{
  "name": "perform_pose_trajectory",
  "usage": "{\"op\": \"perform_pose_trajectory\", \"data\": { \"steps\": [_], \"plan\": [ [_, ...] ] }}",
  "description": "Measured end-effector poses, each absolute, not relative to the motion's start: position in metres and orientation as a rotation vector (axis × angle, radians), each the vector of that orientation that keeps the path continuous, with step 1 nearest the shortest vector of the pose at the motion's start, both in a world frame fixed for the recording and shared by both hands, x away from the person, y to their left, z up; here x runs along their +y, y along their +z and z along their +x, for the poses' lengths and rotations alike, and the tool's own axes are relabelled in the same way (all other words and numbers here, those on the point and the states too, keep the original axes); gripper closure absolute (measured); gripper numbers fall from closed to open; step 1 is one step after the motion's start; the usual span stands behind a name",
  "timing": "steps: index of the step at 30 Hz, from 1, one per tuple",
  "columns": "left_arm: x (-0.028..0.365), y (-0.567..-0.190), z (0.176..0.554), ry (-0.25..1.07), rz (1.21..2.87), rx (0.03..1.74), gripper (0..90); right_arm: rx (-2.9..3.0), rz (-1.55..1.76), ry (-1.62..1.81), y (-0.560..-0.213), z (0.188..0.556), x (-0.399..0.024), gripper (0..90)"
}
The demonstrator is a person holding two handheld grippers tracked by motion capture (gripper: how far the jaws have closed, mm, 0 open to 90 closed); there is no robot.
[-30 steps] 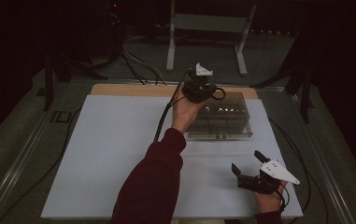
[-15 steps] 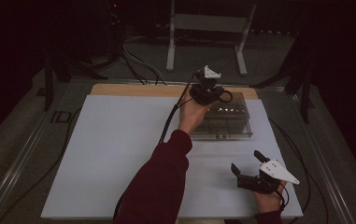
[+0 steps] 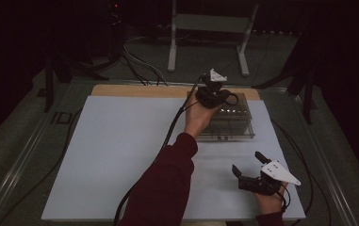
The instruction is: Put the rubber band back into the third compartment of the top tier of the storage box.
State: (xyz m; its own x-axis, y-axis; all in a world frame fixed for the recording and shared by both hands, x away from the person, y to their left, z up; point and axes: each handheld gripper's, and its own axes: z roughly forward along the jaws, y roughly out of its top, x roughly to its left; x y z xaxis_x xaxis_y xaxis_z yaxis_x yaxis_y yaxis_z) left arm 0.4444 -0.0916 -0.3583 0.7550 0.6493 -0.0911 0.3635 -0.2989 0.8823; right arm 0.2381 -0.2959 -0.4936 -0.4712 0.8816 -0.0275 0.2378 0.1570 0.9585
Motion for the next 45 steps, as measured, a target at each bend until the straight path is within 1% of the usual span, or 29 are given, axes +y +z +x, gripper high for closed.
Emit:
{"op": "perform_pose_trajectory", "data": {
  "steps": [45],
  "plan": [
    [-0.12, -0.377, 0.439, 0.317, 1.937, 0.741, 88.0, 1.827, 1.059, 1.346, -0.494, 0.24, -0.293, 1.2]
  ]
}}
